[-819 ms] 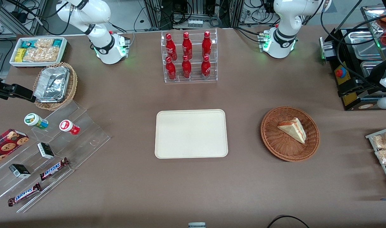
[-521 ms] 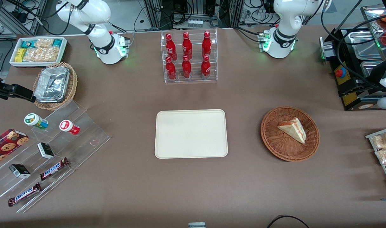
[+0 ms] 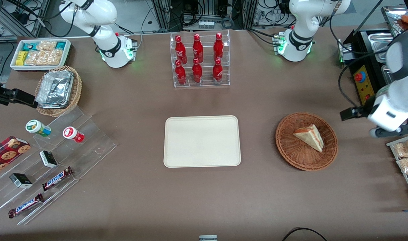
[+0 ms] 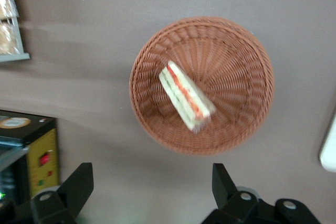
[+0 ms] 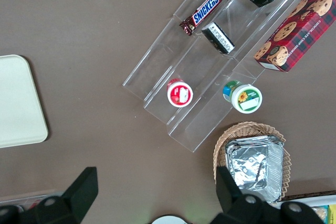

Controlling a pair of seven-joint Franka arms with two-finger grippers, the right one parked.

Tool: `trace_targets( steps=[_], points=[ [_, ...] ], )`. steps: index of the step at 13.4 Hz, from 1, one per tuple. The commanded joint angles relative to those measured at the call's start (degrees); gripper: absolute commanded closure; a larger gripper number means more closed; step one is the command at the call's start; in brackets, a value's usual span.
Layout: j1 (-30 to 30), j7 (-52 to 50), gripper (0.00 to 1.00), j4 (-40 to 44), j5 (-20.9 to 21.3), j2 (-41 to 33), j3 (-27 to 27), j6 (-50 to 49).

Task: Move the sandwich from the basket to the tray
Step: 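Move the left gripper down over the wrapped sandwich in the wicker basket, then close the left gripper on the sandwich's upright edge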

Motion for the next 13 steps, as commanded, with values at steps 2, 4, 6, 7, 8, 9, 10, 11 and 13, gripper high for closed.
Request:
trace_targets(
  steps=[2, 4, 6, 7, 8, 9, 10, 11, 13],
  points=[
    [-0.09, -15.53, 0.00, -14.00, 0.44, -3.45, 0.03, 15.11],
    [-0.44, -26.68, 0.00, -19.02, 0.43, -3.10, -0.05, 23.03],
    [-0.53, -35.06, 0.00, -24.81, 0.43, -2.84, -0.23, 31.29],
    [-0.53, -37.01, 0.00, -27.02, 0.43, -2.75, -0.23, 34.55],
    [-0.62, -39.46, 0.00, -27.48, 0.52, -1.71, -0.40, 35.63],
    [-0.79, -42.71, 0.00, -27.39, 0.52, -0.91, -1.28, 36.16],
    [-2.10, -44.57, 0.00, -27.65, 0.52, -0.29, -1.63, 37.56],
    [-2.46, -45.45, 0.00, -27.92, 0.52, 0.49, -1.64, 38.27],
    [-2.46, -45.55, 0.00, -28.80, 0.61, 1.03, -1.64, 39.07]
  ],
)
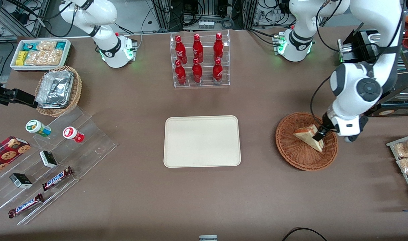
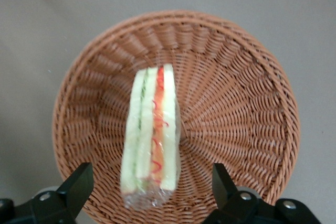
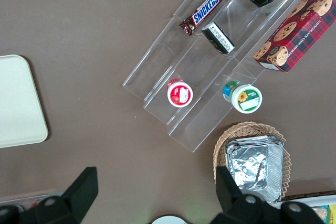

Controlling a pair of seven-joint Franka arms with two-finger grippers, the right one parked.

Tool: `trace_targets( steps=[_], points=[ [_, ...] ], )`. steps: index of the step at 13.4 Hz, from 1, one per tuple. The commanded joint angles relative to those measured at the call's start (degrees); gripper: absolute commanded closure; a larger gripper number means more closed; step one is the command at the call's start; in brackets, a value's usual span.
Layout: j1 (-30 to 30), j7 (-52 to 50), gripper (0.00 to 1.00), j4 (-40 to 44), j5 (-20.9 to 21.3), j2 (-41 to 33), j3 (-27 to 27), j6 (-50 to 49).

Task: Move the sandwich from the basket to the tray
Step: 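Close the left gripper on the sandwich's upright edge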

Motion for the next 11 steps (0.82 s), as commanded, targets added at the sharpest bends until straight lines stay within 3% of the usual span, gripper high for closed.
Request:
trace_targets(
  steps=[1, 9, 10, 11],
  points=[
    [-0.33, -1.51, 0.00, -1.29, 0.79, 0.43, 0.21, 1.55],
    [0.02, -1.77, 0.01, -2.78, 1.23, 4.12, 0.39, 5.85],
    [0.03, -1.78, 0.06, -2.78, 1.23, 4.38, 0.39, 5.85],
    [0.03, -2.21, 0.22, -2.78, 1.23, 4.47, 0.30, 5.85]
  ],
)
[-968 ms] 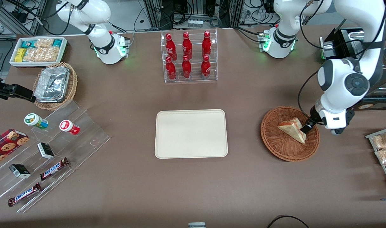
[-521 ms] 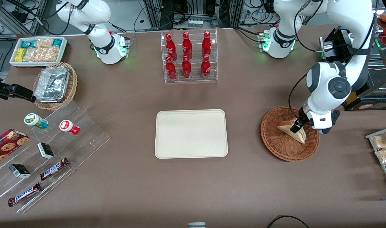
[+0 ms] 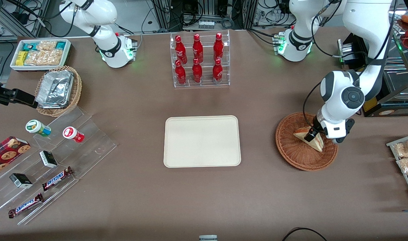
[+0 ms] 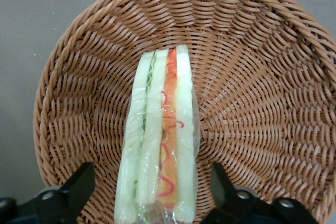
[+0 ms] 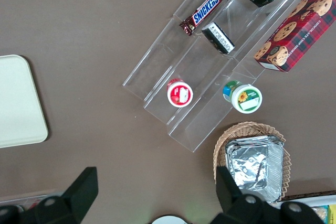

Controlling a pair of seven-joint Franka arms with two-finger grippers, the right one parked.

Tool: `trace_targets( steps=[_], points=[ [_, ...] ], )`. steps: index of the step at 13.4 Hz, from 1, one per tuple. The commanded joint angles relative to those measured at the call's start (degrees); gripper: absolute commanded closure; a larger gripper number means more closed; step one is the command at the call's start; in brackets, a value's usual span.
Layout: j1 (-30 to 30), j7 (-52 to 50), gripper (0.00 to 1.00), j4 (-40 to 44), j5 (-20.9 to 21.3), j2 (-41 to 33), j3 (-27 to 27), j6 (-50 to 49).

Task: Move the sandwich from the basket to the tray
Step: 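Close the left gripper on the sandwich's upright edge, then lift the sandwich and carry it with the left gripper over the tray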

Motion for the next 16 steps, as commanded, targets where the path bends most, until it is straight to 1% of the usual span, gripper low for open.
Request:
trace_targets(
  steps=[1, 2, 3, 4, 7, 10, 12, 14, 16],
  points=[
    [0.22, -2.65, 0.42, -0.59, 1.21, -0.04, -0.04, 1.37],
    [0.22, -3.00, 0.58, -0.59, 1.21, 0.05, -0.04, 1.37],
    [0.22, -3.01, 0.69, -0.59, 1.21, 0.05, -0.04, 1.28],
    [0.22, -3.01, 0.73, -0.50, 1.21, -0.03, -0.04, 1.28],
    [0.31, -2.57, 0.74, -0.06, 1.21, -1.61, -0.04, 0.41],
    [-0.04, -1.60, 0.74, 3.17, 1.30, -4.86, -0.22, -7.38],
    [-0.74, -1.51, 0.74, 10.44, 1.38, -6.19, -1.79, -18.34],
    [-2.06, -1.60, 0.74, 19.49, 1.38, -5.75, -5.12, -29.43],
    [-5.65, -1.60, 0.73, 24.18, 1.38, -4.79, -8.20, -32.11]
  ],
)
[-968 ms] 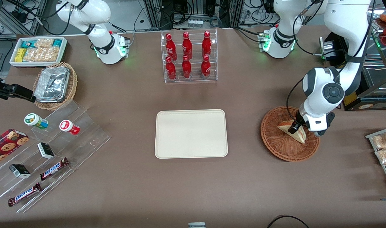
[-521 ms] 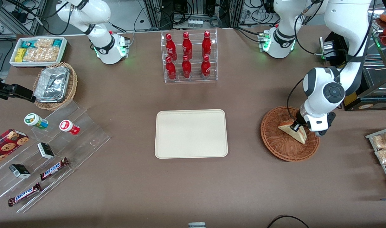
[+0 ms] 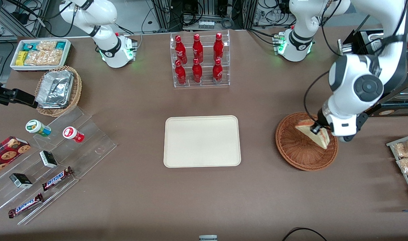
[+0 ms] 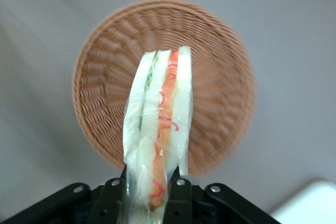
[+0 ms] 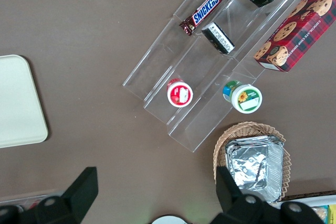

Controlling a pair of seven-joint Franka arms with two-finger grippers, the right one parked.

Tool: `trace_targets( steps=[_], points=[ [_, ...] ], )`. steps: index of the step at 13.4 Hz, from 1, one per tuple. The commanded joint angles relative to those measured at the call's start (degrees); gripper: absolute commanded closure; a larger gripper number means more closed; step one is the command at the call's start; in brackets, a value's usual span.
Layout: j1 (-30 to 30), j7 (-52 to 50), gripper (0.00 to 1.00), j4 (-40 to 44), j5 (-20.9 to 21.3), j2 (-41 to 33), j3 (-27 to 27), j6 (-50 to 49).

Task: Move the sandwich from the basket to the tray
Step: 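Lift the sandwich and carry it with the left gripper over the tray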

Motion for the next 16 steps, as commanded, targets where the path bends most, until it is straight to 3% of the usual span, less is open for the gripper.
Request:
trace_targets(
  steps=[1, 5, 7, 12, 14, 16],
  points=[
    [-5.90, -0.45, 0.73, 7.21, 1.00, 3.52, -3.18, -3.21],
    [-20.04, -1.51, 0.72, 16.60, 3.37, 14.22, -3.28, -2.77],
    [-24.36, -1.42, 0.72, 22.32, 3.46, 20.64, -3.28, -2.51],
    [-31.23, -0.98, 0.72, 33.76, 3.81, 32.34, -3.28, -0.68],
    [-32.90, -0.89, 0.72, 34.65, 4.07, 34.90, -3.01, 3.63],
    [-33.78, -0.54, 0.72, 34.74, 7.05, 36.05, -3.19, 4.34]
  ],
)
